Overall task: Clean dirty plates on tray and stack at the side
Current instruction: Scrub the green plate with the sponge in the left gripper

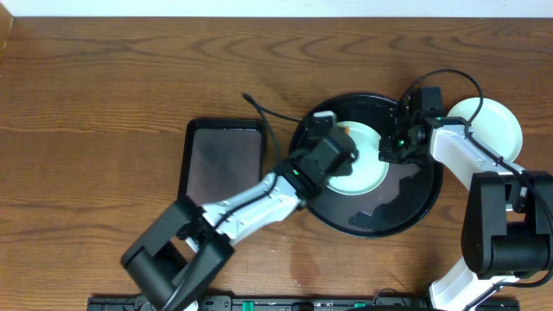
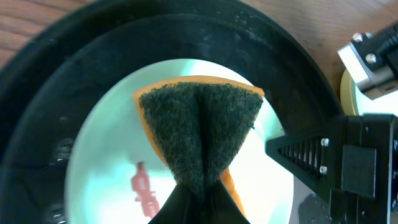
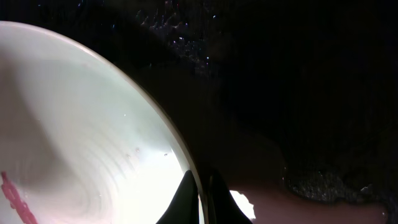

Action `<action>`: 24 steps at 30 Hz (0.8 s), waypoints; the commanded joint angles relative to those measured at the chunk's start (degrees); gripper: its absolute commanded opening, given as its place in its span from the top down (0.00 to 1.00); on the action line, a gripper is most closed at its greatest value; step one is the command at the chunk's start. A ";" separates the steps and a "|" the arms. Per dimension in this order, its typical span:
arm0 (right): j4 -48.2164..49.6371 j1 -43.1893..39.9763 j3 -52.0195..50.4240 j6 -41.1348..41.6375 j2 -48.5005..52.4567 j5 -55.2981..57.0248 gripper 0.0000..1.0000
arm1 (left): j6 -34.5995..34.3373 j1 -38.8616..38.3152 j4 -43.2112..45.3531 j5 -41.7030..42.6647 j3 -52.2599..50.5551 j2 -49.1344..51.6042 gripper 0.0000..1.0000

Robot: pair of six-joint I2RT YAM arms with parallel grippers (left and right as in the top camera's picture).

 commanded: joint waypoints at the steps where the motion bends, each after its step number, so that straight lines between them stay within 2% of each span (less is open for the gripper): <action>1: 0.42 0.85 -2.45 0.46 5.29 0.55 0.99 | -0.96 -1.44 1.36 -6.32 1.07 3.23 0.92; 10: 0.24 0.85 -2.45 0.46 5.29 0.55 0.99 | -4.02 -1.60 1.22 -6.58 1.07 11.02 0.92; 19: 0.07 0.85 -2.45 0.46 5.31 0.55 0.99 | -3.48 1.07 1.18 -22.27 1.07 11.30 0.92; 24: 0.04 0.85 -2.45 0.46 5.29 0.55 0.99 | -3.32 3.41 1.38 -18.97 1.07 11.30 0.92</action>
